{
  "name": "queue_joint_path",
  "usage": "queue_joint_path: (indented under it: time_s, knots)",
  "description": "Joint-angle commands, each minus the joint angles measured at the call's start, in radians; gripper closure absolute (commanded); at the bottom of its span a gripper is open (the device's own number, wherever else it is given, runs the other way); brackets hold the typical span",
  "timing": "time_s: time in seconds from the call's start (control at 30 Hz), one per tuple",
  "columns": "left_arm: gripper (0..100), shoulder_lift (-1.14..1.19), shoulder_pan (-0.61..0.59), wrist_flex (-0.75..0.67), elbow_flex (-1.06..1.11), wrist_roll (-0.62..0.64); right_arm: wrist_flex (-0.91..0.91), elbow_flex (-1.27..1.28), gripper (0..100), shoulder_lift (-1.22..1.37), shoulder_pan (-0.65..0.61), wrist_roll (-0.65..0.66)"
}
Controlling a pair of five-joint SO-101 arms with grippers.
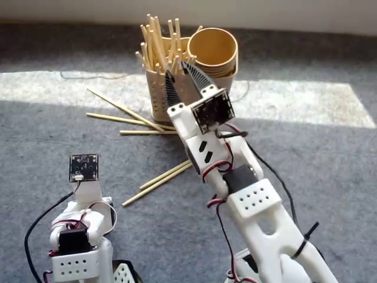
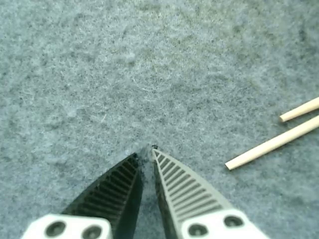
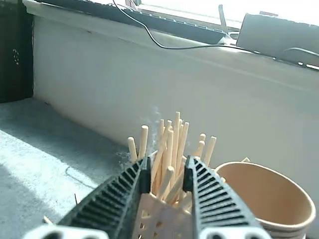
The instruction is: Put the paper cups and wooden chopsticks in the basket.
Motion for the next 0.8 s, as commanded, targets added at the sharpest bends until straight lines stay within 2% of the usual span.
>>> queue_joint_path:
  time_s: [0.0, 0.07, 0.53, 0.77]
  knots:
    - [99, -0.008, -0.005, 0.003, 0.019, -0.005, 0.186, -0.004, 87.9, -0.137, -0.01, 0.009]
    - [99, -0.008, -0.005, 0.003, 0.019, -0.005, 0.257, 0.001, 87.9, -0.186, -0.008, 0.0]
    - [99, -0.008, -0.005, 0.003, 0.019, -0.005, 0.723, -0.005, 87.9, -0.234, -0.007, -0.321]
    - [99, -0.008, -0.005, 0.003, 0.019, -0.005, 0.826, -0.005, 87.9, -0.229, 0.025, -0.404]
